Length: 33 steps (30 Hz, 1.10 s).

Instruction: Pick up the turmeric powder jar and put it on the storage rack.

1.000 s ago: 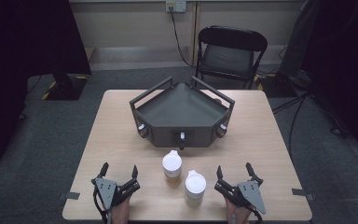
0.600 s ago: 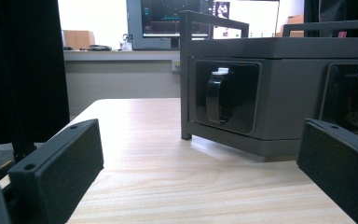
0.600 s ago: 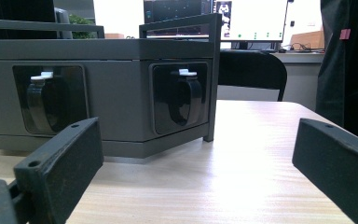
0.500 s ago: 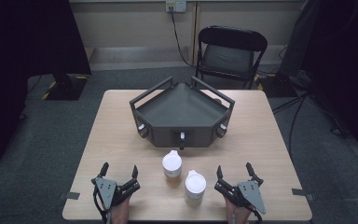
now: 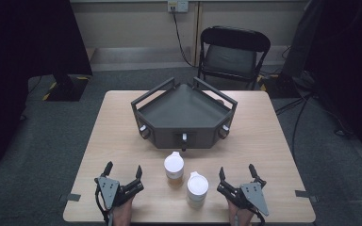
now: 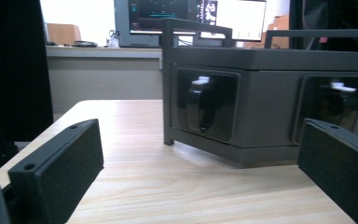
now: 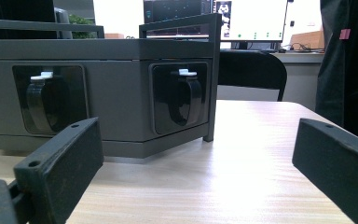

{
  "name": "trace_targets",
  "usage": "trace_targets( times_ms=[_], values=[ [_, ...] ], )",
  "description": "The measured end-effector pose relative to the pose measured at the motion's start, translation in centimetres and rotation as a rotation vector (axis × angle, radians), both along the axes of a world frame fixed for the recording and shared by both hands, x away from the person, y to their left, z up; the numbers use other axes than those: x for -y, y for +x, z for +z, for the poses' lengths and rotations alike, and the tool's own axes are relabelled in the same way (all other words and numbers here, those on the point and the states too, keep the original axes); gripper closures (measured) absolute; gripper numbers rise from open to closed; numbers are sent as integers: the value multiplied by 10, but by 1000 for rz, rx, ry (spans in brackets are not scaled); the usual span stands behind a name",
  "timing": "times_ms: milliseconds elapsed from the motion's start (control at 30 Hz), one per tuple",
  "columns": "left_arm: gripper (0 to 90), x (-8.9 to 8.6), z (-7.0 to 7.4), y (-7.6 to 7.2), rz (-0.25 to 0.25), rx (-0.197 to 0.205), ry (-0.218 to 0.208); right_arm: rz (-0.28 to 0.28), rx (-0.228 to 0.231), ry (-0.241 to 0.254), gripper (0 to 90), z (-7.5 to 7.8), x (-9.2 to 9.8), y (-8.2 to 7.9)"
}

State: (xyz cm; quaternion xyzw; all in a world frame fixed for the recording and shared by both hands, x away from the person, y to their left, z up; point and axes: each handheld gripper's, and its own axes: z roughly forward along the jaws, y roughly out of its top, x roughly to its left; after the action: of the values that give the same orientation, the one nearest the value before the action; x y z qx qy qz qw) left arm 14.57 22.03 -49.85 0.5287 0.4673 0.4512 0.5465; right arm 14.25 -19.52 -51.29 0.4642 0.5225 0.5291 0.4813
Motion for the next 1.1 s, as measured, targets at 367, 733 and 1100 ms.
trace_targets(
  times_ms=[367,733,1100],
  values=[
    [2,5,22,-9,-81,7,-39,1,0,0,7,0,0,0],
    [12,14,36,-7,-176,18,-26,1,0,0,7,0,0,0],
    [21,29,37,5,-306,8,-25,4,-1,0,8,0,1,0]
  ],
)
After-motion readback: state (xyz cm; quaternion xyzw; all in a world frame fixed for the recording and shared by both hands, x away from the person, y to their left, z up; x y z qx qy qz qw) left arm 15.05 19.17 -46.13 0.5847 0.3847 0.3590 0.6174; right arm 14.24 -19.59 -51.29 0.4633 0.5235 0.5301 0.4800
